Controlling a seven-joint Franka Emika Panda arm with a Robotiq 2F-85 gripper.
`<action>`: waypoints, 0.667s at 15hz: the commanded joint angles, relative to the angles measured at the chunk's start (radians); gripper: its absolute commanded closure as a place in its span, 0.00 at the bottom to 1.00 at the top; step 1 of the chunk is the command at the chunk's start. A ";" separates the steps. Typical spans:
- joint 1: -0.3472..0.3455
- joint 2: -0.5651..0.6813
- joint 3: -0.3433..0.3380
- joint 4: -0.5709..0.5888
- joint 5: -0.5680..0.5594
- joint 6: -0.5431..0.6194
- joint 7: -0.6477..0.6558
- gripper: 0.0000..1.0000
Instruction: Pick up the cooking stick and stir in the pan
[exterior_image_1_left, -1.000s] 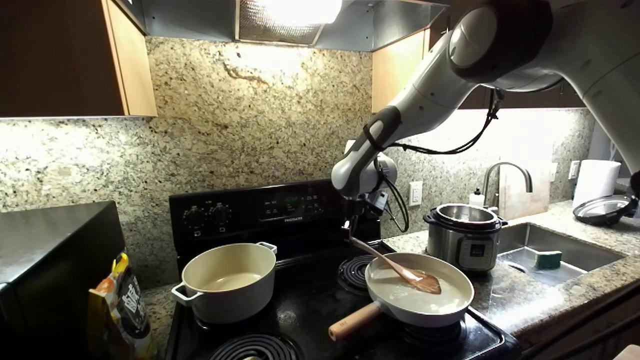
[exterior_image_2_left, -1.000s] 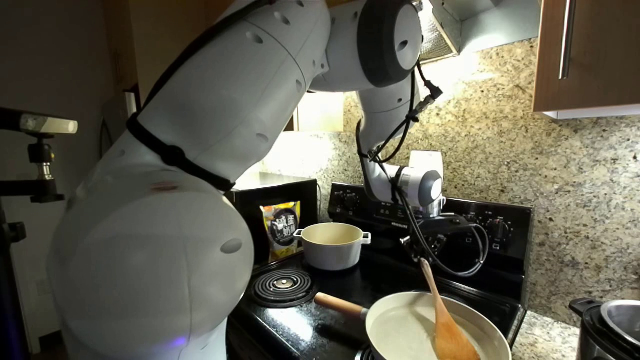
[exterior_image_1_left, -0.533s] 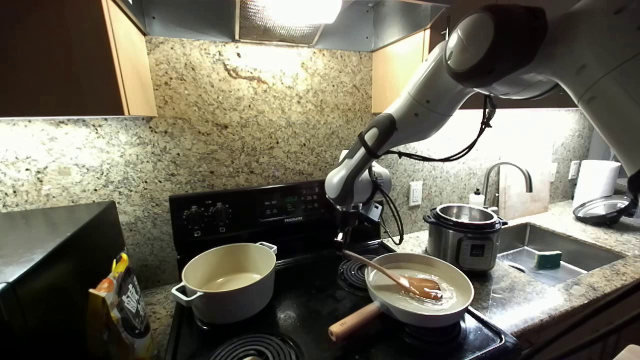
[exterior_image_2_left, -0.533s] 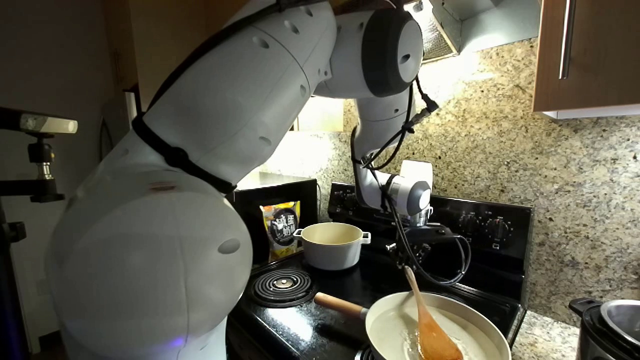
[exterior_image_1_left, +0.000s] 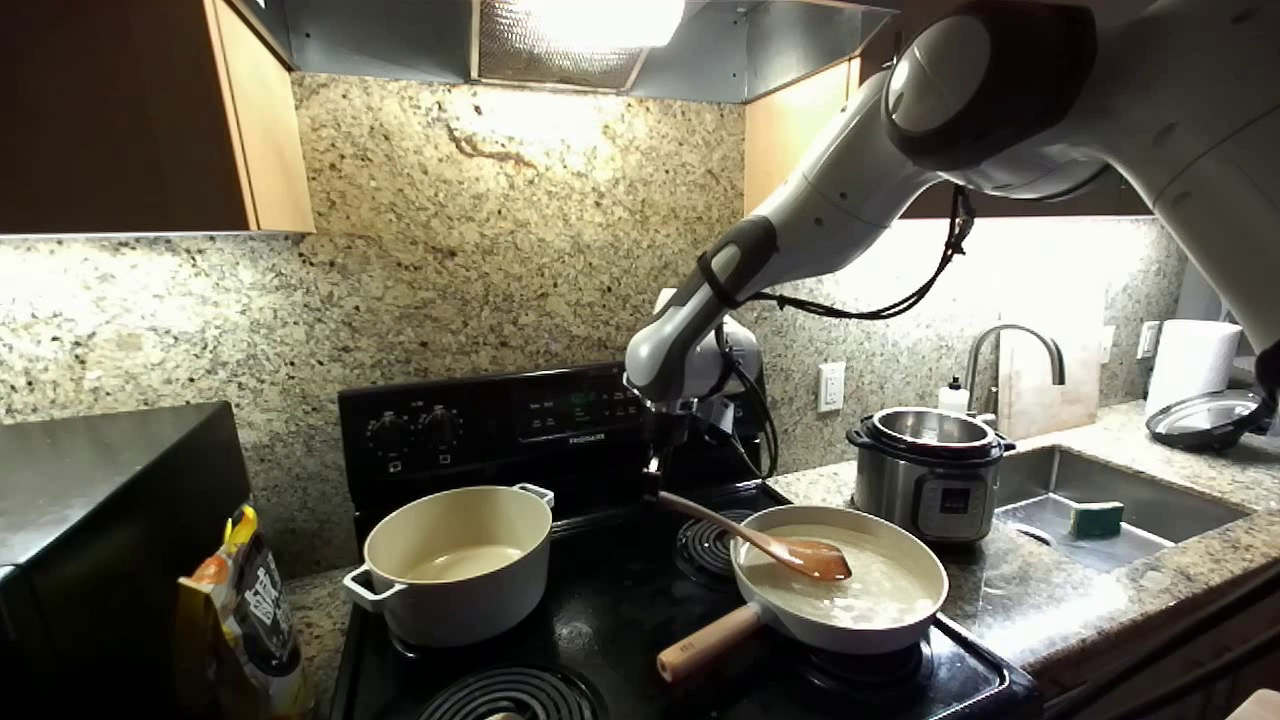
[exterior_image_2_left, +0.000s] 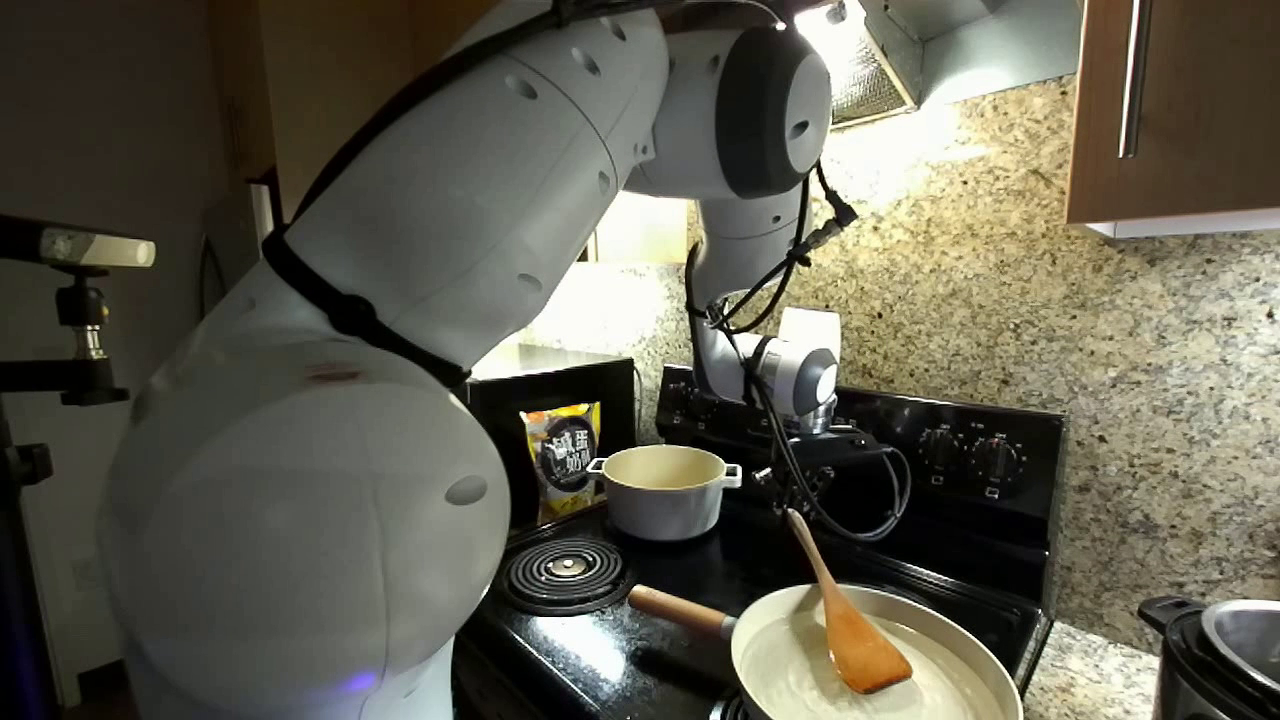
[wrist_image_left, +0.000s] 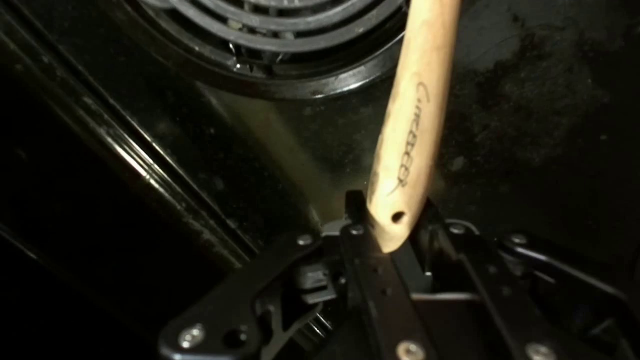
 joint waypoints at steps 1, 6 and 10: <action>-0.019 -0.012 0.013 -0.008 0.015 0.048 -0.078 0.90; -0.059 -0.009 0.018 -0.045 0.017 0.194 -0.114 0.90; -0.119 0.006 0.046 -0.095 0.014 0.332 -0.145 0.90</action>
